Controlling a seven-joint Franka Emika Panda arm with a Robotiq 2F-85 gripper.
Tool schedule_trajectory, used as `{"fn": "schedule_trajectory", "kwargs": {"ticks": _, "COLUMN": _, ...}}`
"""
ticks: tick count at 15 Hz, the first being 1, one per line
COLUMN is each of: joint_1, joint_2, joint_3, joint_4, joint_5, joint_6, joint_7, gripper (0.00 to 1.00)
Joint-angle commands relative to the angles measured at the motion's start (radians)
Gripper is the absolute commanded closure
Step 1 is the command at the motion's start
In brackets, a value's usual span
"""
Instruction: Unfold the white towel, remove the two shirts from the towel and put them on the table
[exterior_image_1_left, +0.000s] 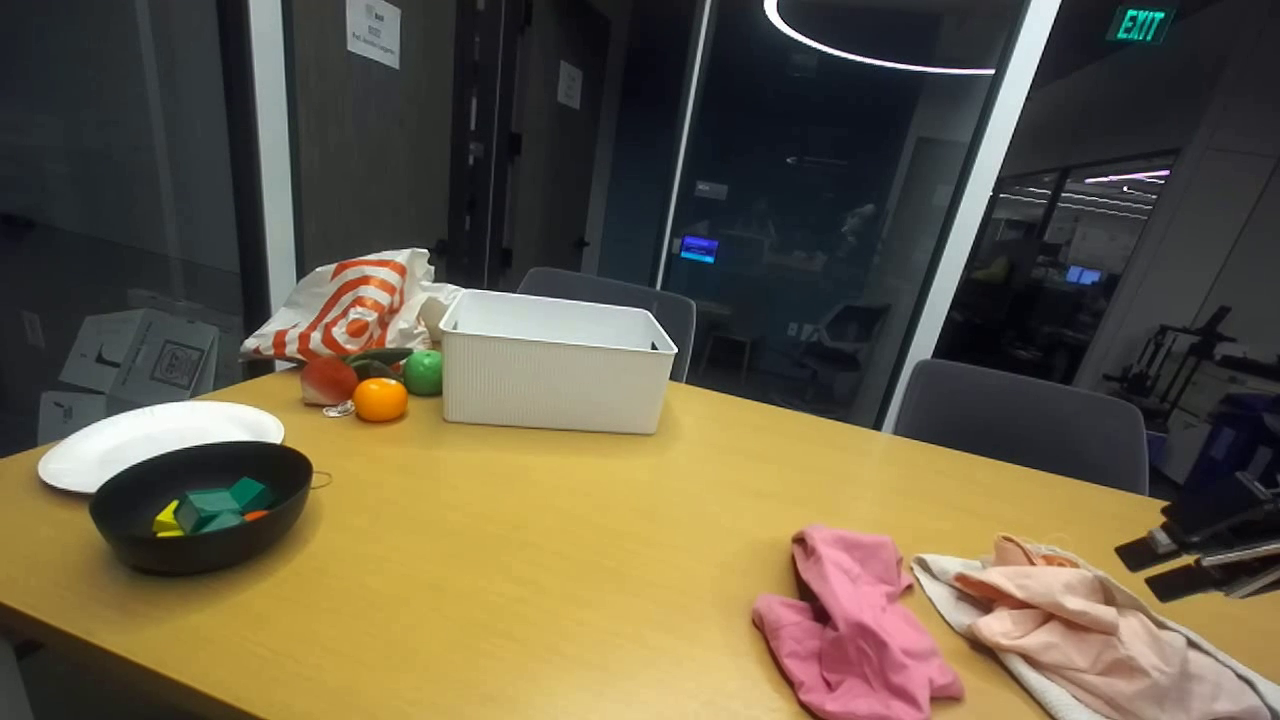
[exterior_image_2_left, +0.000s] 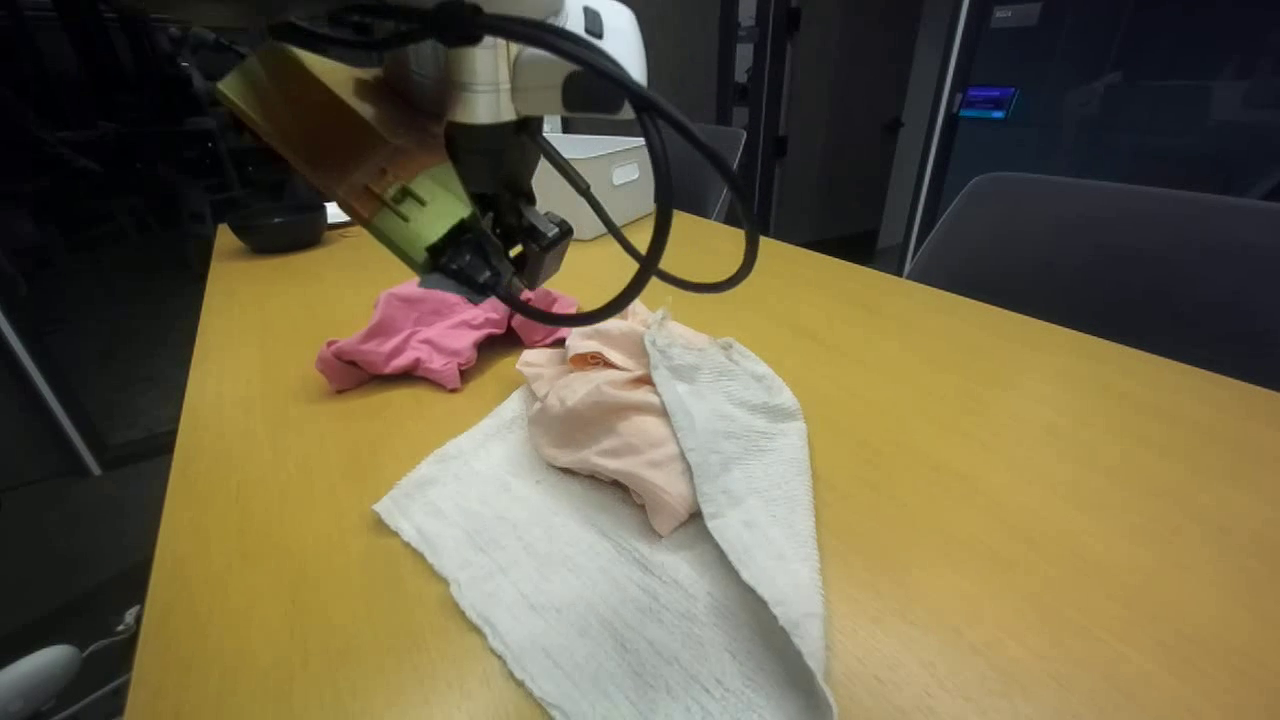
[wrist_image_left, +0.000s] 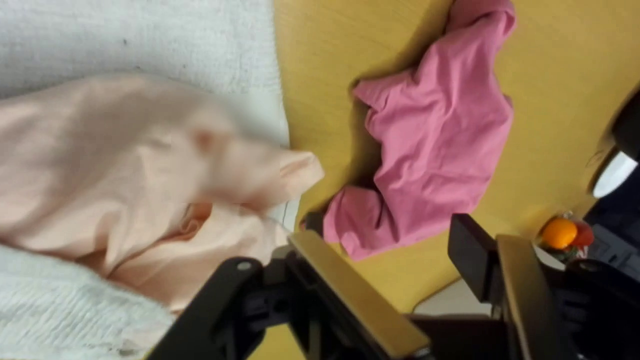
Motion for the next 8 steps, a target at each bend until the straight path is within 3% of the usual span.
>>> {"fn": "schedule_trajectory", "kwargs": {"ticks": 1, "joint_1": -0.086, "joint_2": 0.189, "joint_3": 0.144, "joint_4": 0.012, "joint_5": 0.002, "joint_6": 0.056, "joint_7": -0.019, "gripper": 0.02}}
{"fn": "schedule_trajectory", "kwargs": {"ticks": 5, "joint_1": -0.218, "joint_2": 0.355, "joint_3": 0.328, "joint_4": 0.024, "joint_5": -0.06, "joint_6": 0.181, "joint_7": 0.035, "gripper": 0.0}}
{"fn": "schedule_trajectory", "kwargs": {"ticks": 8, "joint_1": -0.354, "joint_2": 0.43, "joint_3": 0.467, "joint_4": 0.025, "joint_5": -0.221, "joint_6": 0.28, "joint_7": 0.149, "gripper": 0.0}}
